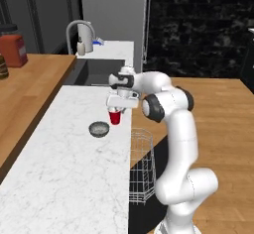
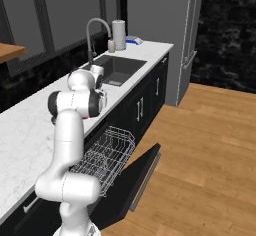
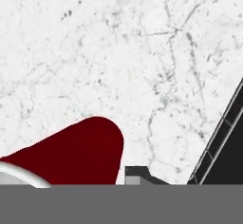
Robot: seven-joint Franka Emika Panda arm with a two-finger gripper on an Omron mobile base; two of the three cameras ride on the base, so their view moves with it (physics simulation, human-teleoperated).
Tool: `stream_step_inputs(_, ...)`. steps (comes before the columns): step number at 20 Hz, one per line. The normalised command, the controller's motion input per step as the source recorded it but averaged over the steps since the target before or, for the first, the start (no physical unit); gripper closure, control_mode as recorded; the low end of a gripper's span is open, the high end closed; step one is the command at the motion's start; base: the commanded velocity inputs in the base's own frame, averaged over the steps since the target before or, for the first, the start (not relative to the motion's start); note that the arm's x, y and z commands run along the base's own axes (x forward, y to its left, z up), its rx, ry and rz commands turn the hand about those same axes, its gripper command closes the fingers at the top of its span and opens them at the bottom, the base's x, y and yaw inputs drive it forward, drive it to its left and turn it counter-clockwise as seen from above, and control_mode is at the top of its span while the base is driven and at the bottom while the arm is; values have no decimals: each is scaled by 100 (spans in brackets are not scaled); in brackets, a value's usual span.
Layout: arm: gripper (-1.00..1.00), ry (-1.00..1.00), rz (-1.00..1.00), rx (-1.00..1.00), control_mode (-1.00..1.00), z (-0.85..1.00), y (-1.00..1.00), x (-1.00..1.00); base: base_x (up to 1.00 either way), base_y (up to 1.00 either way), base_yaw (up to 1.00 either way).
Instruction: Pick up the cup and bowl from the counter, place them in the dishwasher, and close the dishwasher door.
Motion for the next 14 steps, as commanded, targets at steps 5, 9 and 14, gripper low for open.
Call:
stream_step_inputs(5, 100, -18, -12, 7, -100, -2, -97, -69, 0, 0, 0)
stream_step_inputs(9, 100, -3, -18, 5, -100, -7, -100, -91, 0, 0, 0)
stream_step_inputs(14, 100, -4, -23, 13, -100, -8, -68, -98, 0, 0, 0)
